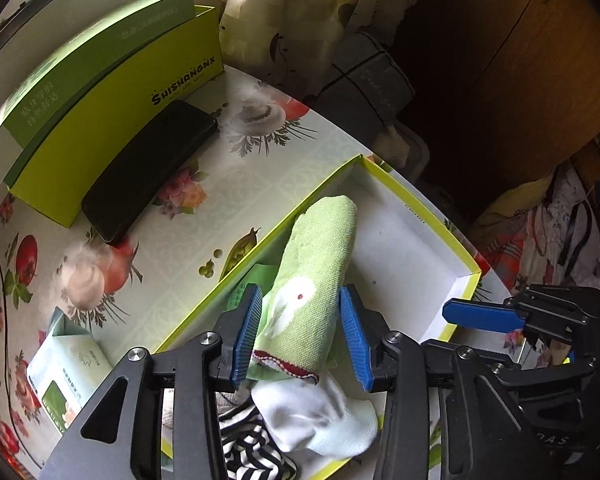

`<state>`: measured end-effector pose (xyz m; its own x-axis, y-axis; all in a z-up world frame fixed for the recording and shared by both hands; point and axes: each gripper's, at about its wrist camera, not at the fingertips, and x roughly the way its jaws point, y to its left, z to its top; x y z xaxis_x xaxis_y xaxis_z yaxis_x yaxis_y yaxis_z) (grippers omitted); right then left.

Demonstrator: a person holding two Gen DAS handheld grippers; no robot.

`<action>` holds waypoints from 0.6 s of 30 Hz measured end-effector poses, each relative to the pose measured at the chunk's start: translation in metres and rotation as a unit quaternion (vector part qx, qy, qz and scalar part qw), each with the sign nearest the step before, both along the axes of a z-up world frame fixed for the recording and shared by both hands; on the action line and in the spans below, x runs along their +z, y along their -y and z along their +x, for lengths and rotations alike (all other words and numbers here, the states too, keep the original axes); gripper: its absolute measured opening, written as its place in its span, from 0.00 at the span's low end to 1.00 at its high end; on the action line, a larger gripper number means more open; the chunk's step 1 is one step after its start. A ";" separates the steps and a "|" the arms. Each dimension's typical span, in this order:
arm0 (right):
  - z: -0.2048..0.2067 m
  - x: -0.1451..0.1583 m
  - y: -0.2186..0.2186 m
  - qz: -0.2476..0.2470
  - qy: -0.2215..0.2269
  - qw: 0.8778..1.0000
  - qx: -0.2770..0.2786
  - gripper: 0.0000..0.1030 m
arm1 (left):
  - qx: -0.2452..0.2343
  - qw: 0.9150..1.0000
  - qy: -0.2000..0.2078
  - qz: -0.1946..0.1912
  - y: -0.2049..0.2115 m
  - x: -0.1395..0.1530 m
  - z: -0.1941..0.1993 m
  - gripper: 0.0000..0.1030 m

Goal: Organize soft objects

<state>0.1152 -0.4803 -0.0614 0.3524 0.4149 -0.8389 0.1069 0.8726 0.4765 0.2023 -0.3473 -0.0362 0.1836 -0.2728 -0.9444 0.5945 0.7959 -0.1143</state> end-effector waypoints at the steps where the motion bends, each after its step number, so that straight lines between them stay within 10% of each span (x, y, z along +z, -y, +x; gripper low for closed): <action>1: 0.002 -0.001 -0.001 0.002 -0.001 1.000 0.000 0.35 | 0.006 1.000 -0.001 -0.004 -0.004 0.003 0.000 0.41; 18: 0.066 -0.008 -0.026 0.077 -0.035 0.994 -0.067 0.26 | 0.125 0.991 -0.001 -0.056 -0.101 0.050 -0.004 0.41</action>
